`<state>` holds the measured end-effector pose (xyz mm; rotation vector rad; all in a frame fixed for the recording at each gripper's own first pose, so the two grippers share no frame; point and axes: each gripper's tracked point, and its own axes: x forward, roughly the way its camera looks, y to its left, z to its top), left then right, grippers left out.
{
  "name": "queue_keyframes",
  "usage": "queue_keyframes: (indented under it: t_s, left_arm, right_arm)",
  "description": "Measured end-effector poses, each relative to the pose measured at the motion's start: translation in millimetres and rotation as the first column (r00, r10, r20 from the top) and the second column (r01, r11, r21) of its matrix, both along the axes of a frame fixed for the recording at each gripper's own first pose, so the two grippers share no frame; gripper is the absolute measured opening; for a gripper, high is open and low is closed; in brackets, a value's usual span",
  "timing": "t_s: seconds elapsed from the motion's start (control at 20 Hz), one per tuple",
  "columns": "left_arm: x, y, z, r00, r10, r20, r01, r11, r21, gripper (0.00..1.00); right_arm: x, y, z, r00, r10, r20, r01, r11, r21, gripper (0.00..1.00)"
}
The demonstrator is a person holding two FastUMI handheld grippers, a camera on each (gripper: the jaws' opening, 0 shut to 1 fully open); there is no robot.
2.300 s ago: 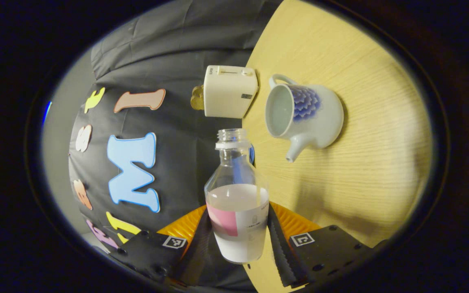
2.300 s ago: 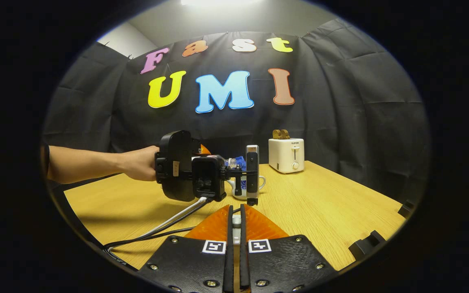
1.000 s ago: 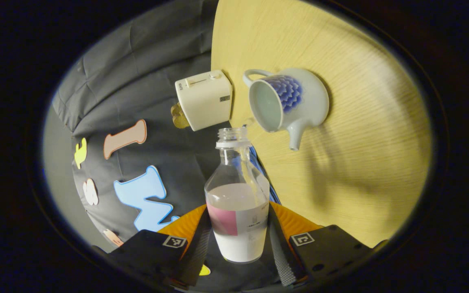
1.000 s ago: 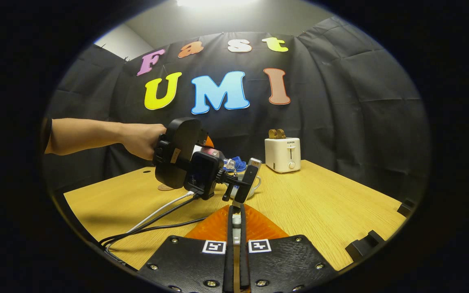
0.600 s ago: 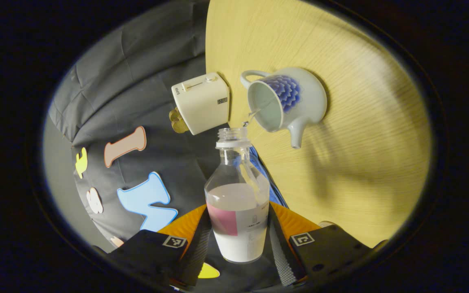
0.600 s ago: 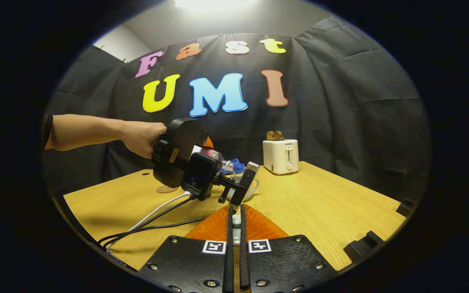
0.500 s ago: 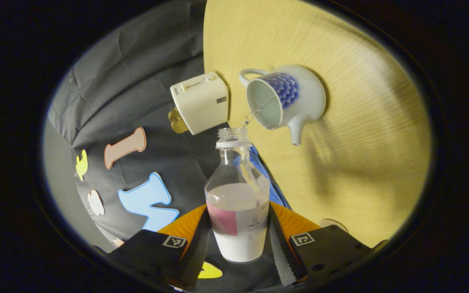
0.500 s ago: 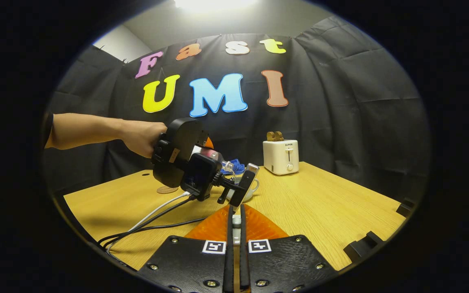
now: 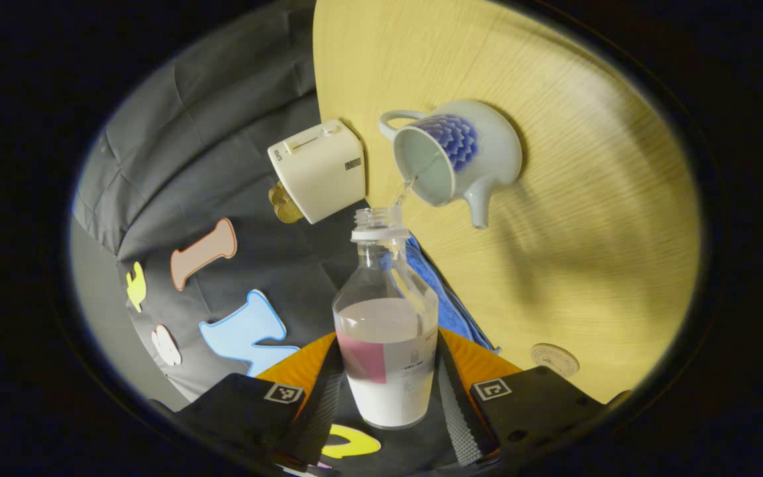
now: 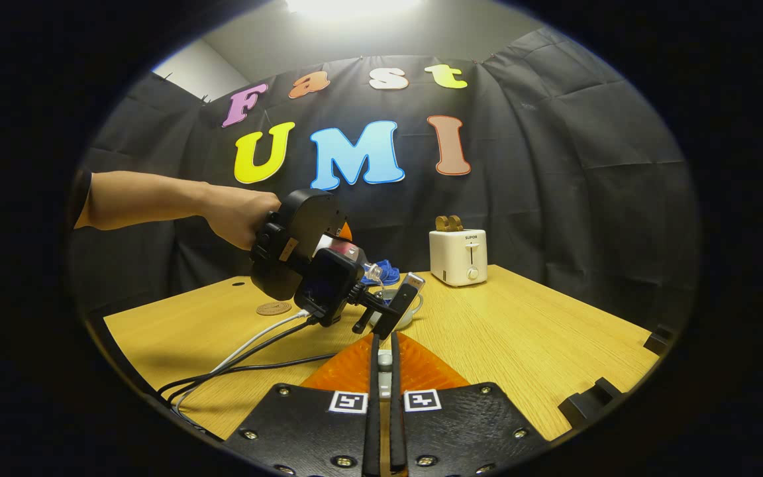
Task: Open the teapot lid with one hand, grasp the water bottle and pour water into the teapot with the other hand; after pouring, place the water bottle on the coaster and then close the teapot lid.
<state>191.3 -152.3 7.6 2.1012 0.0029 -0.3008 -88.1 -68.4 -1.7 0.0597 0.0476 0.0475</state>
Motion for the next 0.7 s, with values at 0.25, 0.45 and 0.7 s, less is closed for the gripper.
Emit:
queue_keyframes:
  t_s: [0.25,0.45,0.7]
  left_arm:
    - [-0.8,-1.6,1.5,1.000,-0.004,0.004,0.003,0.999,0.043,0.85]
    - [-1.9,-2.0,1.4,1.000,-0.007,0.004,0.007,0.997,0.078,0.85]
    - [2.6,-6.0,2.4,1.000,-0.013,0.010,0.011,0.990,0.143,0.84]
  right_arm:
    - [-1.0,-2.0,-0.8,1.000,-0.005,-0.003,0.005,1.000,0.004,0.06]
    - [-0.9,-2.6,-0.9,1.000,-0.006,-0.003,0.006,1.000,0.005,0.06]
    - [-0.1,-1.8,-3.2,1.000,-0.001,-0.010,0.001,1.000,0.008,0.06]
